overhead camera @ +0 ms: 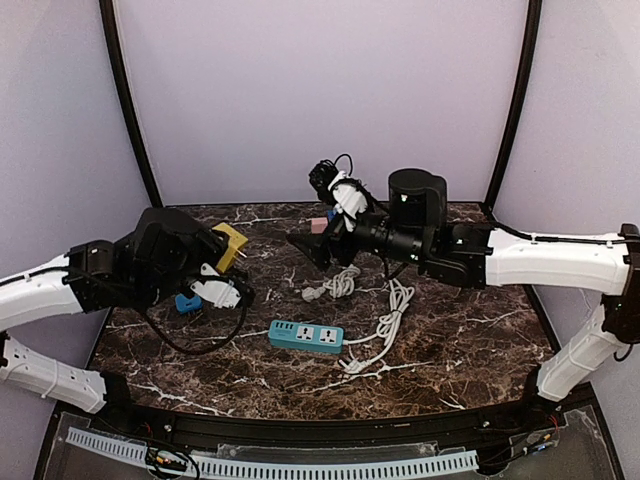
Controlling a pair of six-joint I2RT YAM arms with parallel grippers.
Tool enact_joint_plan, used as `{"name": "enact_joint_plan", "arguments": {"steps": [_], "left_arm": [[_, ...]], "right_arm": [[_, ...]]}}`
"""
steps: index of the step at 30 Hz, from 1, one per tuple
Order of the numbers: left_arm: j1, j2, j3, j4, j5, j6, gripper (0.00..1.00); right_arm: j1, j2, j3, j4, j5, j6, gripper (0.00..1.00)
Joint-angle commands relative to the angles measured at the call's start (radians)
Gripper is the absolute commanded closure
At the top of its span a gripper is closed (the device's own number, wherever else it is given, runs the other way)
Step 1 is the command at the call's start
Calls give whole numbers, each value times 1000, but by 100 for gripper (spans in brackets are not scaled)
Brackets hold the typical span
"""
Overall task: Insert the plug
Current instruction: Adjust the plug.
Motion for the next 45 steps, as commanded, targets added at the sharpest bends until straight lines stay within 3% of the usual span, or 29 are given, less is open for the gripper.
{"name": "enact_joint_plan", "arguments": {"steps": [1,2,5,14,26,35,38,40,42,43,45], "left_arm": [[-19,-187,-351,825,119,762,99],[-21,-196,-425,885,177,870,99],[-33,-199,-496,1033,216,935,99],[-37,-162,-508,1053,146,906,99],[-41,-193,-534,1000,120,878,99],[-41,-202,-538,987,127,860,99],[-41,-200,-531,982,123,849,100],[-41,-197,-521,973,111,831,99],[-41,-191,-500,957,80,785,81],[-42,-185,-488,927,70,729,44],[-42,-173,-422,821,37,592,8]], "right_arm": [[-13,32,88,-124,13,234,1],[-13,42,98,-130,8,252,2],[-10,86,143,-172,-20,320,6],[60,231,283,-188,-75,313,4],[42,373,449,-208,-99,321,4],[39,403,491,-216,-141,294,24],[34,406,491,-210,-160,287,58],[27,401,482,-207,-196,282,75],[19,380,457,-199,-218,276,100],[13,361,434,-188,-222,271,100],[-2,314,373,-156,-249,262,100]]}}
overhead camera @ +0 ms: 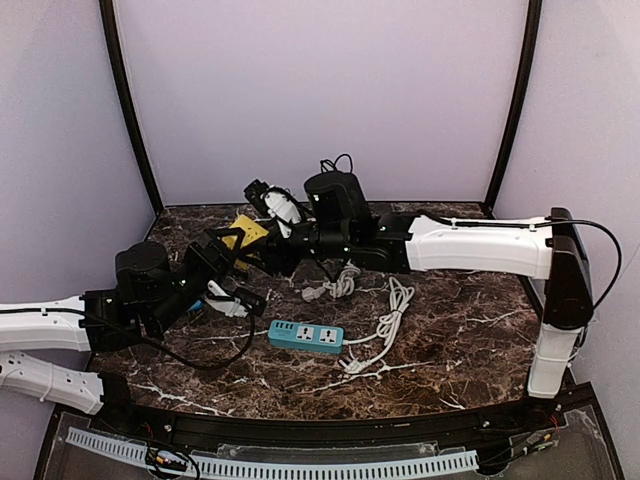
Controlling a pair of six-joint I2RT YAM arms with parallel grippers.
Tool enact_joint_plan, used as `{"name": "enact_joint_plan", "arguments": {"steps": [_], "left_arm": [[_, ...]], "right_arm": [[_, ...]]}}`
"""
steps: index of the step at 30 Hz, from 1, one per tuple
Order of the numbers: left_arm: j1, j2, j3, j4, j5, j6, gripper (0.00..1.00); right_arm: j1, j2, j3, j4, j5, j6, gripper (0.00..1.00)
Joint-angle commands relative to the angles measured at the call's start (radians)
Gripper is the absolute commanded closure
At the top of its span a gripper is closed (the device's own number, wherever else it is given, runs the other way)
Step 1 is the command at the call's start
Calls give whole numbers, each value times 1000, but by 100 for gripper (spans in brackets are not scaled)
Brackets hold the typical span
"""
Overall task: Insert the plug
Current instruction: Adjust the plug.
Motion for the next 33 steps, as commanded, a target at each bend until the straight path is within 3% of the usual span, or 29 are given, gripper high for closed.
{"name": "enact_joint_plan", "arguments": {"steps": [1,3,4,5,6,8,10,13,18,23,33], "left_arm": [[-3,10,163,-185,-83,52,4],[-3,31,321,-436,-61,-197,2],[-1,52,388,-653,-32,-406,1],[0,64,525,-759,54,-599,1],[3,85,587,-950,115,-681,1],[5,100,726,-1134,319,-855,1],[6,102,795,-1201,509,-965,1],[6,120,858,-1201,721,-1127,1],[5,204,982,-1190,887,-1271,1],[4,286,1057,-1128,887,-1413,3],[-6,328,1092,-1107,854,-1471,16]], "right_arm": [[-37,-107,-108,89,-96,-25,100],[-52,-179,-181,140,-152,-55,100],[-56,-217,-215,166,-185,-69,100],[-57,-253,-248,189,-220,-85,100],[-58,-290,-281,215,-258,-104,100],[-60,-362,-356,291,-342,-129,100],[-60,-427,-435,388,-419,-145,100],[-60,-506,-543,528,-498,-147,100],[-59,-573,-629,664,-528,-130,100],[-60,-565,-620,679,-511,-91,100],[-59,-515,-568,649,-496,-84,100]]}}
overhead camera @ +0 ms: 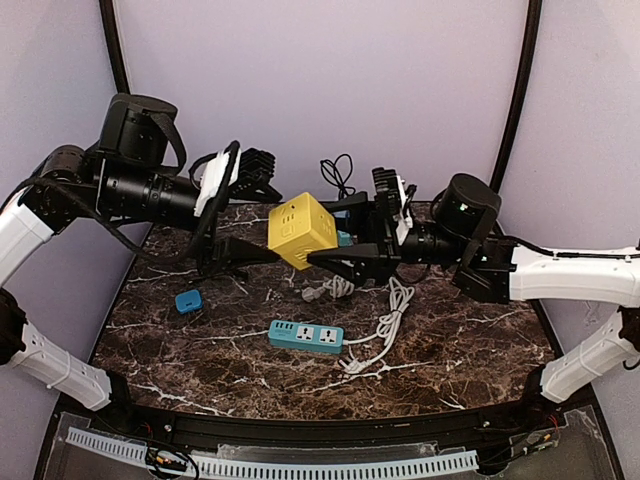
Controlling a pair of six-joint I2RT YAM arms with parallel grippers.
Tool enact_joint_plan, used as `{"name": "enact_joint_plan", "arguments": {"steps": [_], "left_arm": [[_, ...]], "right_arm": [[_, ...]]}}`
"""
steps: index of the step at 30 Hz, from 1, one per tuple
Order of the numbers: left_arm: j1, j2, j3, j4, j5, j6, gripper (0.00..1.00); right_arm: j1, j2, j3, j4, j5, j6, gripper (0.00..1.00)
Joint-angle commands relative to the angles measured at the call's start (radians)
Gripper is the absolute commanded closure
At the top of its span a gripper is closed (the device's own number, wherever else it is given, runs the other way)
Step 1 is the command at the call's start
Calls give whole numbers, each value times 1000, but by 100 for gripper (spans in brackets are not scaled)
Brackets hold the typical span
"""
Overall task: Insert the plug
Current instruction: Adjust the plug.
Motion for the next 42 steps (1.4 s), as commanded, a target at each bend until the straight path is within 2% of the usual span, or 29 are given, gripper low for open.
{"name": "enact_joint_plan", "arguments": {"steps": [1,7,15,17,18,19,20,21,23,24,25,27,28,32,35,37,42], "left_arm": [[-6,-10,14,13,17,-62,16],[-6,10,4,17,39,-125,16],[-7,52,26,-10,-8,-140,23],[-6,58,33,-9,-9,-143,31],[-6,59,36,-8,-8,-144,42],[-6,60,42,-8,-8,-145,48],[-6,60,44,-9,-9,-145,61],[-7,59,46,-9,-11,-144,67],[-7,56,45,-7,-22,-146,91],[-6,54,44,-6,-27,-151,95],[-6,55,43,-4,-46,-157,97],[-6,54,46,8,-94,-184,99],[-7,55,49,12,-117,-199,99],[24,66,71,-11,-185,-253,99],[92,74,80,-32,-100,-339,99],[151,87,82,-30,-73,-449,99],[284,151,110,-11,-28,-621,99]], "right_arm": [[2,21,43,36,8,12,100],[4,30,47,46,24,18,100],[3,34,51,46,18,26,100],[3,36,54,39,19,24,100],[2,37,54,35,21,24,100],[3,38,56,31,23,24,100],[4,38,55,28,25,25,100],[3,38,56,22,28,26,100],[2,38,60,8,41,29,100],[3,38,64,-10,51,30,95],[2,35,68,-32,65,26,81],[2,21,73,-95,111,7,24],[2,8,67,-123,142,-2,4],[1,-88,-2,-173,243,-47,1],[1,-171,-42,-246,309,-72,1],[0,-220,-76,-276,362,-78,1],[-1,-286,-154,-298,481,-85,1]]}}
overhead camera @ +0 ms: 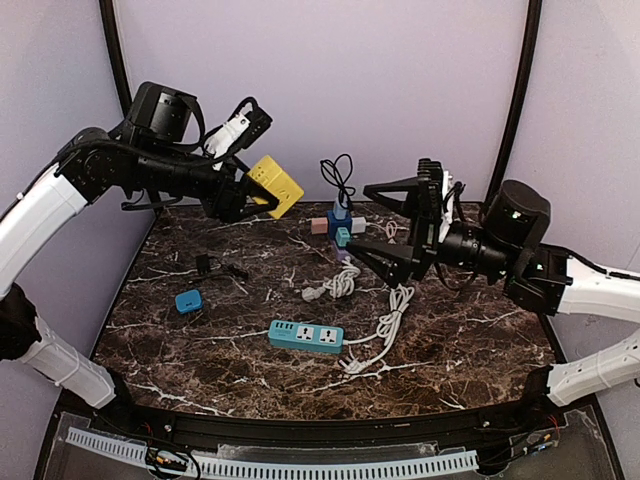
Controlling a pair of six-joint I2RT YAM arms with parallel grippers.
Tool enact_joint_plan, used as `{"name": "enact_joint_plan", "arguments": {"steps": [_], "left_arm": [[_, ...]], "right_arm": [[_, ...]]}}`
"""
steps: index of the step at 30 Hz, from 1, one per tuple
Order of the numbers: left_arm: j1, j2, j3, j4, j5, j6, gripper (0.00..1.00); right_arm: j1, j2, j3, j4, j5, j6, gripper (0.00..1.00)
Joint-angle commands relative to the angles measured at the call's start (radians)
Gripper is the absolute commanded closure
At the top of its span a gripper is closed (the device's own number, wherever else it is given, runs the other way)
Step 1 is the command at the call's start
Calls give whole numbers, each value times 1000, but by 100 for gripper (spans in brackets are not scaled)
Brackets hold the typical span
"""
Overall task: Insert the plug
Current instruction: Adjust the plug.
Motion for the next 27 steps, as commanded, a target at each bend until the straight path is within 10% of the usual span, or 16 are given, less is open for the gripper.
{"name": "enact_joint_plan", "arguments": {"steps": [1,9,27], "left_arm": [[85,48,40,16,68,-238,99],[159,116,33,65,215,-404,99],[163,98,-20,80,246,-381,99]], "right_arm": [[-1,-25,-69,-48,152,-32,1],[-1,200,-67,336,223,-211,1],[-17,558,251,341,213,-218,1]]}}
